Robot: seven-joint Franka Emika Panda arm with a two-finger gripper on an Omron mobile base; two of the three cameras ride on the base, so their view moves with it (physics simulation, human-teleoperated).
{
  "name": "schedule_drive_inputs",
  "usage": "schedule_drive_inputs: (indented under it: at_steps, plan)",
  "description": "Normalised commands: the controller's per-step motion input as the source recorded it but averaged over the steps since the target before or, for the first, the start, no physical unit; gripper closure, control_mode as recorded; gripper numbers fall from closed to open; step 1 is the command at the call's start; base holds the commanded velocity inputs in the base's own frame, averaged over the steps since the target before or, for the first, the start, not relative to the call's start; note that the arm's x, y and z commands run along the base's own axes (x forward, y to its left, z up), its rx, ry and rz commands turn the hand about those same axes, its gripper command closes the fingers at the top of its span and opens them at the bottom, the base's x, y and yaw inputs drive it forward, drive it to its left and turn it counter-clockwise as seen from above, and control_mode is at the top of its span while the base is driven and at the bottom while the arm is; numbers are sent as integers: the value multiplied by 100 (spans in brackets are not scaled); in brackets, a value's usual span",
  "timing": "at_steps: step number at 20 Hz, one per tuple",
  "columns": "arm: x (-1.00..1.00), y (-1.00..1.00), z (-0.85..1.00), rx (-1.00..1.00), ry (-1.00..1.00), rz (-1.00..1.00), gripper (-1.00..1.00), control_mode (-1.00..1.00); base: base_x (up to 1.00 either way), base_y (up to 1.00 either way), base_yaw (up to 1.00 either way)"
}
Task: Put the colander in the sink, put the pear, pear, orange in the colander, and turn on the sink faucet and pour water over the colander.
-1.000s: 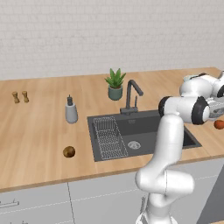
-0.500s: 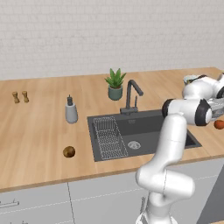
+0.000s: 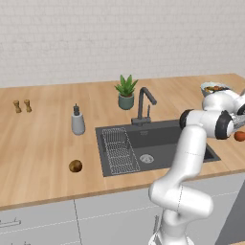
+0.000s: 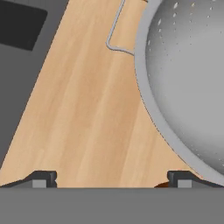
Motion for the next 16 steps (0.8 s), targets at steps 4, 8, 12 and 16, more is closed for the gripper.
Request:
schedule_drive_inputs:
  at_steps: [4, 8, 12, 16]
  plan:
    - [14, -4, -12, -14, -12, 0, -100, -100, 0, 0, 0]
    - [28, -8, 0, -8, -1, 1, -100, -100, 0, 0, 0]
    - [19, -7, 0, -4, 0, 2, -100, -100, 0, 0, 0]
    - [-2, 0, 17, -3, 0, 6, -100, -100, 0, 0, 0]
